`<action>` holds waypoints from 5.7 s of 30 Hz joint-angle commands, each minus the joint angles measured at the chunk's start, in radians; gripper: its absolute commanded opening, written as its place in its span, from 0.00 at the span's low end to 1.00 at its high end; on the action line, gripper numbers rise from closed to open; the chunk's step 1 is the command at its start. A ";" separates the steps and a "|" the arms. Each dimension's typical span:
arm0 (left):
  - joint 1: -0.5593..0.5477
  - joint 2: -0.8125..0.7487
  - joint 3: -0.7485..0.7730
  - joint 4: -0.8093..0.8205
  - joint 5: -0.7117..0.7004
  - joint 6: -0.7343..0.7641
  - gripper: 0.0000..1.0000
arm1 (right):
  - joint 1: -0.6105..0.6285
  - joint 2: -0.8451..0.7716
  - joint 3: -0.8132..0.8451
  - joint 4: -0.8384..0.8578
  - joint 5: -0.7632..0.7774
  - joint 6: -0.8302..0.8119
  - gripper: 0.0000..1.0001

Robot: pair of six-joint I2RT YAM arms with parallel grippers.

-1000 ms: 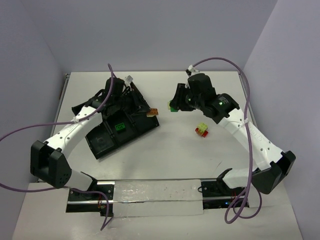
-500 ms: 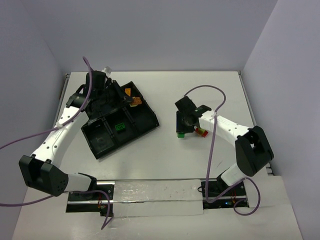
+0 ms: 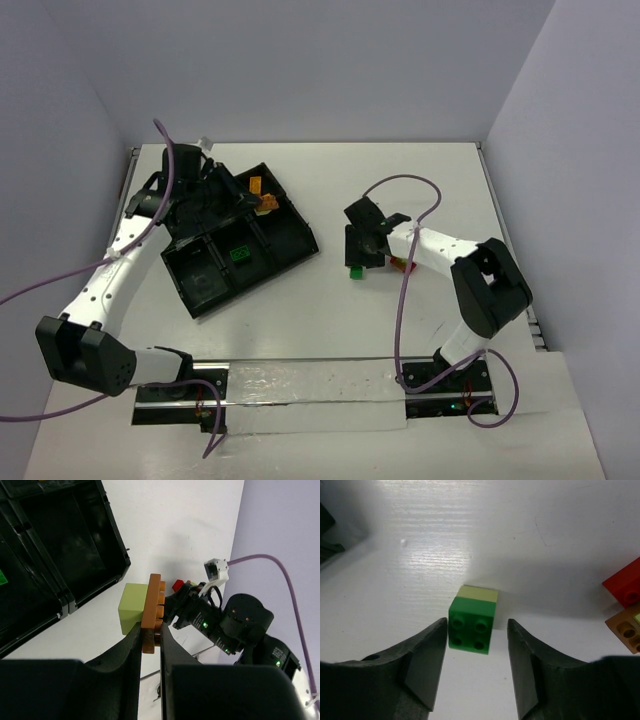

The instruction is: Sort the legos into containers by color

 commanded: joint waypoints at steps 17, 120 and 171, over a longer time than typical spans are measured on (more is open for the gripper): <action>0.113 0.067 -0.094 0.506 0.625 -0.342 0.00 | 0.002 -0.264 0.330 0.016 -0.269 -0.099 0.78; -0.105 0.072 0.227 -0.229 0.135 0.312 0.00 | 0.246 -0.110 0.254 0.498 -0.562 -1.141 0.28; -0.005 -0.104 -0.457 1.313 0.776 -0.602 0.70 | 0.040 -0.405 -0.045 1.029 -0.993 -0.541 0.00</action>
